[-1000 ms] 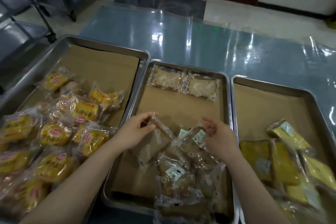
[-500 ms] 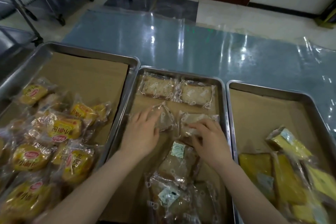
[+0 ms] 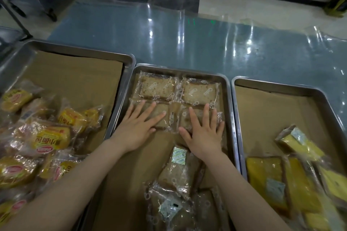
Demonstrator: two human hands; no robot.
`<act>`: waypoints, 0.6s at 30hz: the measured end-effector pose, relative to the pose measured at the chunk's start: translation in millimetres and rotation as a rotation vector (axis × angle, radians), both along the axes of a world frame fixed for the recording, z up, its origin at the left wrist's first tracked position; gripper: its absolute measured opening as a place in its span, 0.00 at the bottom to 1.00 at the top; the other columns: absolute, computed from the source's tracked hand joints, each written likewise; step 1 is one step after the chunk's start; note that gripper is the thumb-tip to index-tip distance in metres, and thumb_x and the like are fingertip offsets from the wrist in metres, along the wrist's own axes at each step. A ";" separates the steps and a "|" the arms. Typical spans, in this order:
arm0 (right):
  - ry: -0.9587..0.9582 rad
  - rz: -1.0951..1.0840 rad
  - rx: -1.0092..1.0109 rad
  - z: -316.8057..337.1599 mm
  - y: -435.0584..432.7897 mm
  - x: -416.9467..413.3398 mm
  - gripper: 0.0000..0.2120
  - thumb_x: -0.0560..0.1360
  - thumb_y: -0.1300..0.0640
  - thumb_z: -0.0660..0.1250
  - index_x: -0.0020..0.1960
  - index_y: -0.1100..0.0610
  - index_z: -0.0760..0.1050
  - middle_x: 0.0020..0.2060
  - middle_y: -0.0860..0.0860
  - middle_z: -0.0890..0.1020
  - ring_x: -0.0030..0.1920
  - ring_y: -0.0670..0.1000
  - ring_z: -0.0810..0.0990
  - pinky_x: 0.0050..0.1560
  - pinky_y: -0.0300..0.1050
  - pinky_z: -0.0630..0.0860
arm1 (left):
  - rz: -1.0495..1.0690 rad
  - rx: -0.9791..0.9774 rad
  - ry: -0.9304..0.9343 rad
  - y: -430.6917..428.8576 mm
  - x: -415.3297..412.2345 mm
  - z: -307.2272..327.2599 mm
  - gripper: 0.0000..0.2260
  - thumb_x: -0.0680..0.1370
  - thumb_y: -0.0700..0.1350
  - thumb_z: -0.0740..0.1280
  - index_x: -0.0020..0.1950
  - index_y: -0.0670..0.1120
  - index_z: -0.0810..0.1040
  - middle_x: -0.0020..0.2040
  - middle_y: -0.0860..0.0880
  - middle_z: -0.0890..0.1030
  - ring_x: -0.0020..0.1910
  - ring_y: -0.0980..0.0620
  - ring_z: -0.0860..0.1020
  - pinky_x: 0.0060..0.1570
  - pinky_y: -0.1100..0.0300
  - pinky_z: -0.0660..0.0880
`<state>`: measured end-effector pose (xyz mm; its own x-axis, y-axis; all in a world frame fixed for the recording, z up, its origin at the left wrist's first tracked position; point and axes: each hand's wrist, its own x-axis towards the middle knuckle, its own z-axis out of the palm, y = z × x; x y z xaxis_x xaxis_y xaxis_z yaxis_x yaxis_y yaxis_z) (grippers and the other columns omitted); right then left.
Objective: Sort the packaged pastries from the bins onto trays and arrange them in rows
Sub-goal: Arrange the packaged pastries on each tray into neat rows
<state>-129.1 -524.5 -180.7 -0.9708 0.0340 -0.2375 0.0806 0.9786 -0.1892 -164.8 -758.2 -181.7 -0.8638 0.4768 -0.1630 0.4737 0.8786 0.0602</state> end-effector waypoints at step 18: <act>0.305 0.091 -0.251 34.4 -3.9 17.2 0.20 0.76 0.50 0.64 0.67 0.45 0.68 0.72 0.48 0.65 0.74 0.57 0.57 0.74 0.57 0.50 | 0.213 0.501 -0.001 5.7 71.6 24.5 0.25 0.78 0.49 0.63 0.74 0.58 0.59 0.75 0.57 0.52 0.75 0.54 0.51 0.73 0.54 0.48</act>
